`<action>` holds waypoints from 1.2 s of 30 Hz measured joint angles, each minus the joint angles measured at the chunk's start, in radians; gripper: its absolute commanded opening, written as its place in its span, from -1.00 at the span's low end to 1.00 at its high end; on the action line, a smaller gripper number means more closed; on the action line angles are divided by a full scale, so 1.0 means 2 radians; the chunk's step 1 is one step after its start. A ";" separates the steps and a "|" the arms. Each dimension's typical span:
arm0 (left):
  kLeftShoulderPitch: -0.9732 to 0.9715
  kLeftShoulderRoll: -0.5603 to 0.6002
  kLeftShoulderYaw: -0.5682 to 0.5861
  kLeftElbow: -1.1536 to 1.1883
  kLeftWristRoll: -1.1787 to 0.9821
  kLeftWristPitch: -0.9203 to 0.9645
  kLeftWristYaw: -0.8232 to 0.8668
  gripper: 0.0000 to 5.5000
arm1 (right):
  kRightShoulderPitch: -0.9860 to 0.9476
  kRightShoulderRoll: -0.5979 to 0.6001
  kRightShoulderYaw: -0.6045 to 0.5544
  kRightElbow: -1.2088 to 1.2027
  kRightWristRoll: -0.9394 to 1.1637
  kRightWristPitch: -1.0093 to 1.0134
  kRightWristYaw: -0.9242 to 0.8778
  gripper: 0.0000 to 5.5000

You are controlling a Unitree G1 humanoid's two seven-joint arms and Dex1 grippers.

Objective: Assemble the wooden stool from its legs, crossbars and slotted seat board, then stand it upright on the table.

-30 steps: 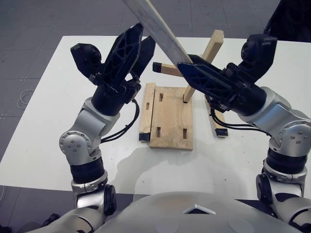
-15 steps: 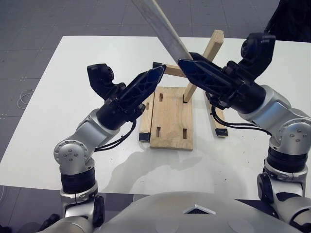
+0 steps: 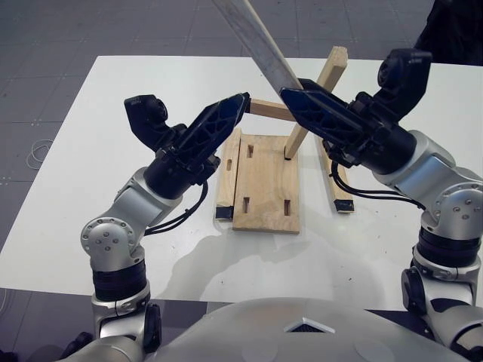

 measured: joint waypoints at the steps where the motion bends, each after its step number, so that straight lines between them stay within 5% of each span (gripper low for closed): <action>1: 0.000 0.000 0.000 0.000 0.000 0.000 0.000 0.69 | 0.000 0.000 0.000 0.001 0.000 0.000 0.000 -0.26; 36: -0.044 -0.018 -0.023 0.034 0.044 -0.005 -0.001 0.69 | 0.022 0.003 0.015 -0.002 -0.054 0.001 0.016 -0.26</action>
